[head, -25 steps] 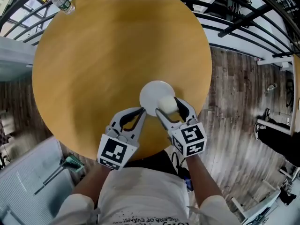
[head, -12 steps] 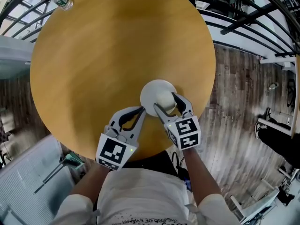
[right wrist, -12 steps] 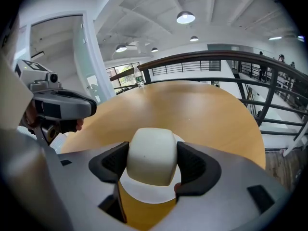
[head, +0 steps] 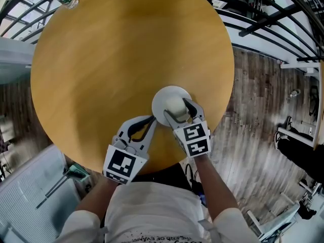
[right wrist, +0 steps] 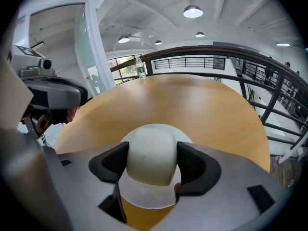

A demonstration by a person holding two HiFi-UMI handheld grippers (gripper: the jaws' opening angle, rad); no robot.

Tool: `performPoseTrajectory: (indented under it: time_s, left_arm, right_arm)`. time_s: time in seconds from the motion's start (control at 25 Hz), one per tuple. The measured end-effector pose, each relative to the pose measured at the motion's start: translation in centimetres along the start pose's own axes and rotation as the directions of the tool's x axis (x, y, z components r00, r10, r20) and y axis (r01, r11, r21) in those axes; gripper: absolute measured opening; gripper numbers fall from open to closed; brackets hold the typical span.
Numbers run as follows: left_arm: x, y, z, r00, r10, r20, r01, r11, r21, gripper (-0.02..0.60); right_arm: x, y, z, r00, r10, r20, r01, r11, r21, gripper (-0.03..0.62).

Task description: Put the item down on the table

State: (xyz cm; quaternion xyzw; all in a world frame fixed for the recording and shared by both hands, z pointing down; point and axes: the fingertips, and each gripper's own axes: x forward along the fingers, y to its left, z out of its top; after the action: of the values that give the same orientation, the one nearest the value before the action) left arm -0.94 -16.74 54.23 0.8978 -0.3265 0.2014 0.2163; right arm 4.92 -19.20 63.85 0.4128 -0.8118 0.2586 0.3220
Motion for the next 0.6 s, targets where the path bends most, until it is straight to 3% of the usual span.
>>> performPoseTrajectory:
  time_s: [0.6]
  left_arm:
    - [-0.2, 0.8, -0.8, 1.000, 0.012, -0.014, -0.013, 1.000, -0.015, 0.028]
  right_arm:
    - [1.7, 0.0, -1.1, 0.998, 0.001, -0.070, -0.001, 1.000, 0.002, 0.316]
